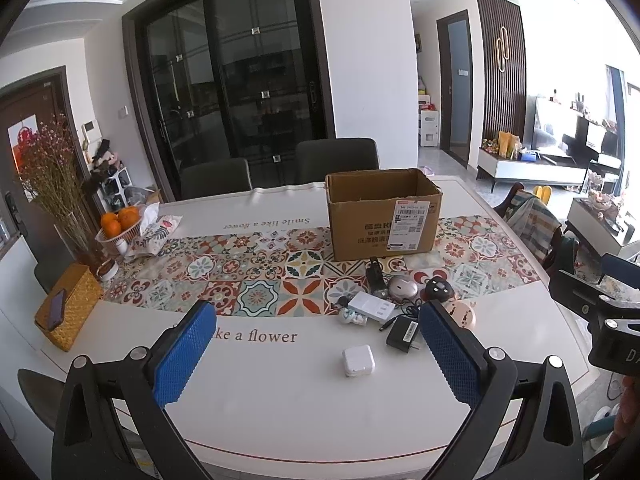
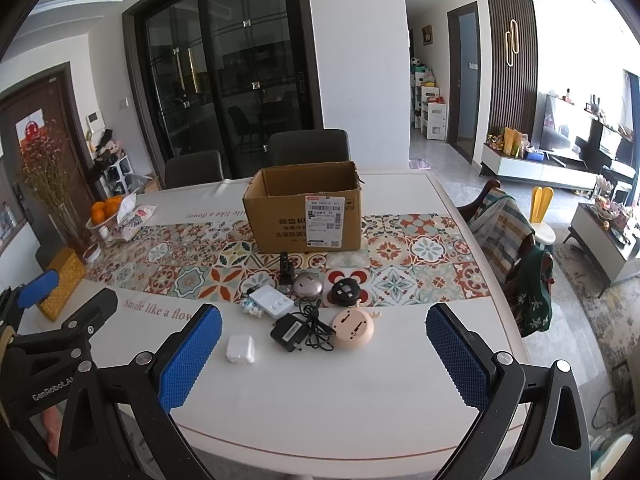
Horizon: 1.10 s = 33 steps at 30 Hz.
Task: Organize rigid objects
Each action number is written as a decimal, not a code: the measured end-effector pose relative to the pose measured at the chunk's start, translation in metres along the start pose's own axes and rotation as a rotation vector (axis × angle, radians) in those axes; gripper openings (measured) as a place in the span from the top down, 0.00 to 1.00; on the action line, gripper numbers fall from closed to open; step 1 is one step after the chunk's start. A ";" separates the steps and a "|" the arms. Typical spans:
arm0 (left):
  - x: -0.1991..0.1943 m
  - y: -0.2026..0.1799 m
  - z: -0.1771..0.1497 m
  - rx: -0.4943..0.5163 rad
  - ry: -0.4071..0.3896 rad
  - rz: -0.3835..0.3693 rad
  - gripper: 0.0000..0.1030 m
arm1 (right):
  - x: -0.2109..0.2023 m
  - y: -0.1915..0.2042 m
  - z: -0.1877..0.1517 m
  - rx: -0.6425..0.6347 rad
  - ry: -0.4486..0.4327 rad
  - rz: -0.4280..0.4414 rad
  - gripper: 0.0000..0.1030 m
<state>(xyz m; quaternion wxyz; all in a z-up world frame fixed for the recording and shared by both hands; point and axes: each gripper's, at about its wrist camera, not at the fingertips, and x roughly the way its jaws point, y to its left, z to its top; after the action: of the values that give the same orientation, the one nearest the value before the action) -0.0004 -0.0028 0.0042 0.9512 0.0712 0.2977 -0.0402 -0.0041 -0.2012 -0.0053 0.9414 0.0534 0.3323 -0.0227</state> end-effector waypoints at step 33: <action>0.001 -0.003 -0.003 -0.007 0.010 -0.009 0.00 | -0.002 0.003 0.001 -0.001 0.000 0.006 0.00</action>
<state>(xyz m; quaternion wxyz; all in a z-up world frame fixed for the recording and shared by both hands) -0.0015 -0.0049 0.0012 0.9497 0.0667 0.3030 -0.0432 -0.0048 -0.1983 -0.0028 0.9415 0.0537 0.3322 -0.0198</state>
